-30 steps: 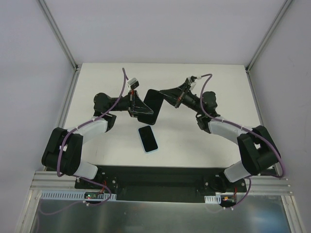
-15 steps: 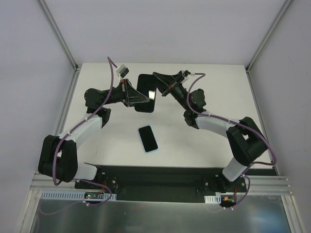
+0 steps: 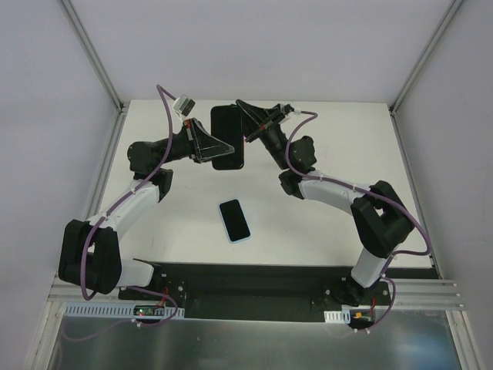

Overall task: Take the phone out of the phone case
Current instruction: Remove the phone case from the phone.

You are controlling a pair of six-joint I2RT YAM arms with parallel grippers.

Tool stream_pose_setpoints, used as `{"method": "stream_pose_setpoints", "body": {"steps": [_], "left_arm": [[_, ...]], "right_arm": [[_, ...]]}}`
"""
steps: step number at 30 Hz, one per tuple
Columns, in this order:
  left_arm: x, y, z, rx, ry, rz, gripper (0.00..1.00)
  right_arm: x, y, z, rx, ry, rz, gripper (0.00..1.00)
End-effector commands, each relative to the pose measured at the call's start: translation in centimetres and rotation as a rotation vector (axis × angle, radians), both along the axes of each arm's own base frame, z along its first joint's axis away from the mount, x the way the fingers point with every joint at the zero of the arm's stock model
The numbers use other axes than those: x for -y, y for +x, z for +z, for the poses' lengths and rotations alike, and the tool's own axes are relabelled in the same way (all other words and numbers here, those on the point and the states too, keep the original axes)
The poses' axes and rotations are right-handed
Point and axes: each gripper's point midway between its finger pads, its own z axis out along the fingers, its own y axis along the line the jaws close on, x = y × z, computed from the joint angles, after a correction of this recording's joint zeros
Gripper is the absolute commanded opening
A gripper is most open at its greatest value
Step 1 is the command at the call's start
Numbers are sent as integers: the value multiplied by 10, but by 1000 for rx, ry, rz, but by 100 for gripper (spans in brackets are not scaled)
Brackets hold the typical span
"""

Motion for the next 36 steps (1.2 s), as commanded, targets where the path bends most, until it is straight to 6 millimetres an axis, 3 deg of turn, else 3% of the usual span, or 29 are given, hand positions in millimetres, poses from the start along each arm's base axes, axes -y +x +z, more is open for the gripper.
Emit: {"method": "stream_pose_setpoints", "body": {"steps": [1, 9, 15, 25, 31, 35, 36], "left_arm": [[-1, -76, 35, 465, -59, -158, 0], [-5, -88, 49, 540, -67, -160, 0], [-10, -103, 71, 618, -79, -169, 0], [-16, -120, 88, 671, -82, -170, 0], [-19, -128, 96, 692, -82, -164, 0], [-21, -134, 104, 720, -94, -157, 0], [-22, -135, 105, 721, -94, -156, 0]], "right_arm": [[-8, -66, 35, 142, 131, 173, 1], [-8, -78, 50, 186, 146, 195, 1], [-16, -78, 59, 180, 182, 215, 1], [-23, -89, 87, 228, 247, 244, 1], [-26, -92, 80, 225, 223, 240, 2], [-32, -90, 52, 213, 121, 209, 2], [-35, -86, 35, 189, 85, 201, 1]]}}
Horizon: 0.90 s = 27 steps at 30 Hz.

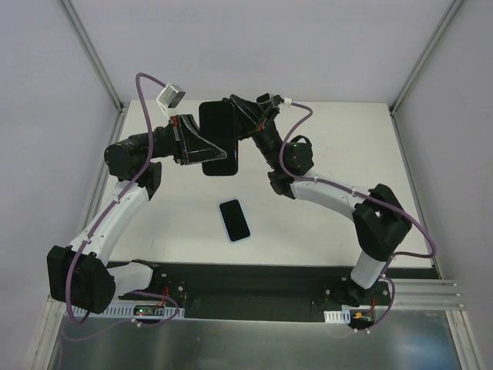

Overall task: Take the phone out of the phone case
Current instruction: Remove the phone case from the phone.

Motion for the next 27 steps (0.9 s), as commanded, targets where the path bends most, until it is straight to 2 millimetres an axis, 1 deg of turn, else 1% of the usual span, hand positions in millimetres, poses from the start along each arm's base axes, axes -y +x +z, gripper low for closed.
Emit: {"method": "stream_pose_setpoints", "body": {"steps": [1, 2, 3, 4, 8, 10, 11, 13, 14, 16, 17, 18, 19, 20, 21, 22, 23, 25, 26, 27], "left_arm": [[-10, -82, 39, 470, -93, -97, 0], [-10, -82, 42, 470, -97, -93, 0], [-11, -82, 43, 472, -99, -89, 0], [-11, -85, 46, 479, -105, -84, 0], [-11, -82, 51, 469, -106, -59, 0], [-11, -81, 55, 449, -120, -44, 0], [-10, -79, 56, 448, -127, -34, 0], [-9, -72, 58, 412, -132, -14, 0], [-7, -67, 57, 391, -128, -6, 0], [-5, -57, 56, 342, -123, 17, 0], [-4, -53, 55, 329, -120, 25, 0], [-3, -49, 53, 310, -118, 33, 0], [-2, -42, 51, 279, -111, 45, 0], [-2, -39, 50, 269, -112, 54, 0], [-2, -35, 49, 252, -109, 60, 0], [-1, -31, 48, 235, -108, 63, 0], [-1, -28, 47, 227, -111, 69, 0], [-1, -21, 44, 203, -108, 79, 0], [0, -19, 42, 194, -106, 82, 0], [-1, -14, 41, 184, -102, 89, 0]], "right_arm": [[-28, -24, -57, 45, -154, 47, 1], [-30, -22, -68, 45, -187, 30, 1], [-32, -21, -91, 22, -241, 24, 1], [-32, -22, -100, 24, -270, 14, 1], [-40, -20, -161, -31, -447, -11, 2], [-41, -21, -179, -34, -502, -21, 1], [-45, -23, -188, -43, -534, -15, 1], [-48, -27, -196, -17, -588, -24, 1], [-54, -29, -212, -36, -654, -12, 1], [-57, -34, -219, -1, -722, -24, 2], [-60, -37, -232, -21, -786, -8, 5], [-61, -39, -238, -16, -821, -7, 11], [-60, -42, -238, -2, -843, -10, 14], [-61, -45, -252, 2, -911, -7, 19], [-61, -48, -257, 7, -942, 3, 22], [-59, -51, -254, 18, -956, 1, 24], [-59, -55, -266, 25, -1013, 8, 25], [-57, -63, -264, 58, -1054, 25, 28], [-55, -67, -275, 69, -1110, 38, 31], [-54, -72, -276, 88, -1127, 56, 33]]}}
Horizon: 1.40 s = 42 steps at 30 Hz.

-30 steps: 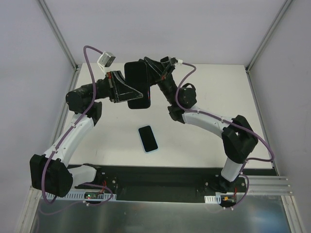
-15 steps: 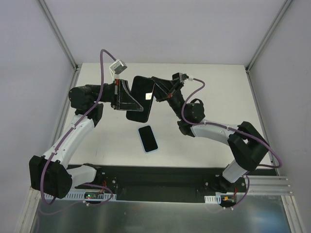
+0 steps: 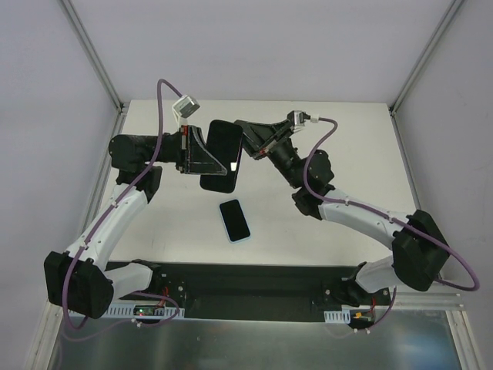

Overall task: Take the phone out of the phone case
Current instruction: Remove the phone case from the phone.

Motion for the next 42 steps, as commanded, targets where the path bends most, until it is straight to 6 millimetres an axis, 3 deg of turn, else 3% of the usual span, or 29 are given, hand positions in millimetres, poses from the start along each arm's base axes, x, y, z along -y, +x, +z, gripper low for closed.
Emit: {"method": "stream_pose_setpoints", "body": {"steps": [1, 13, 19, 24, 26, 27, 28, 33, 37, 38, 39, 40, 41, 42], "left_arm": [[-2, 3, 70, 288, -266, 187, 0], [-6, 41, 44, 161, -282, 197, 0], [-1, 57, 28, 120, -214, 201, 0], [0, 59, 22, 132, -186, 221, 0], [0, 60, 19, 124, -178, 221, 0], [0, 61, 18, 126, -177, 224, 0], [0, 62, 15, 119, -174, 225, 0], [0, 65, 5, 101, -159, 238, 0], [1, 68, -4, 88, -135, 243, 0], [1, 69, -6, 82, -125, 247, 0], [2, 71, -11, 92, -114, 254, 4], [3, 75, -20, 53, -87, 257, 21], [3, 76, -24, 47, -74, 259, 28], [4, 79, -31, 46, -61, 265, 42]], "right_arm": [[-64, -68, -199, -150, -719, 325, 33], [-49, -118, -231, -22, -937, 489, 34], [-63, -146, -222, 76, -926, 642, 43], [-78, -160, -209, 138, -891, 727, 43], [-81, -165, -204, 152, -869, 744, 34], [-80, -166, -202, 157, -863, 743, 22], [-79, -166, -202, 151, -861, 740, 2], [-62, -148, -205, 117, -905, 622, 1], [-28, -125, -232, 26, -1119, 452, 1], [-17, -110, -237, -5, -1190, 353, 2], [-1, -107, -242, -43, -1252, 319, 1], [8, -101, -244, -56, -1288, 278, 1], [18, -91, -245, -74, -1321, 210, 1], [31, -86, -246, -104, -1347, 177, 1]]}}
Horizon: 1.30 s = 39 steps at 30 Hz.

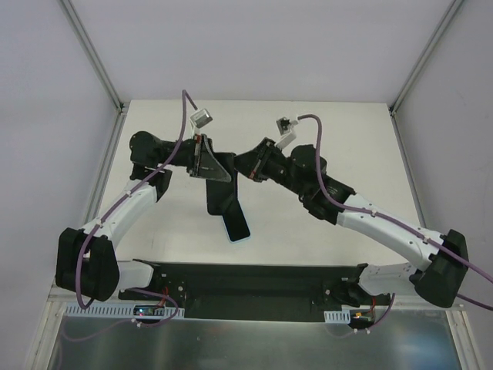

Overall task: Take the phone out of the phone case
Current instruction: Remove the phone case from the phone.

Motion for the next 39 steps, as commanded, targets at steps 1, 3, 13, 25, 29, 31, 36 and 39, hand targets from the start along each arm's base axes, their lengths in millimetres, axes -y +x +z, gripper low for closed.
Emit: {"method": "stream_pose_setpoints", "body": {"steps": [1, 3, 13, 25, 29, 31, 36, 39], "left_arm": [[9, 65, 38, 133, -171, 386, 63], [10, 69, 25, 108, -151, 394, 77], [12, 89, -31, -37, 13, 453, 93], [63, 80, -156, -353, 351, 467, 88], [86, 67, -193, -463, 451, 437, 85], [95, 62, -214, -523, 503, 413, 84], [108, 67, -232, -608, 539, 386, 84], [113, 68, -243, -653, 564, 371, 84]], "right_arm": [[54, -56, -167, -270, -628, 79, 1], [74, -45, -173, -301, -639, 18, 1], [156, -23, -195, -365, -872, -228, 1], [199, -8, -248, -445, -1207, -438, 1], [184, -2, -270, -470, -1201, -421, 1], [170, 2, -280, -458, -1150, -393, 1], [136, 2, -307, -468, -1049, -288, 1], [129, -3, -322, -500, -1048, -253, 1]]}}
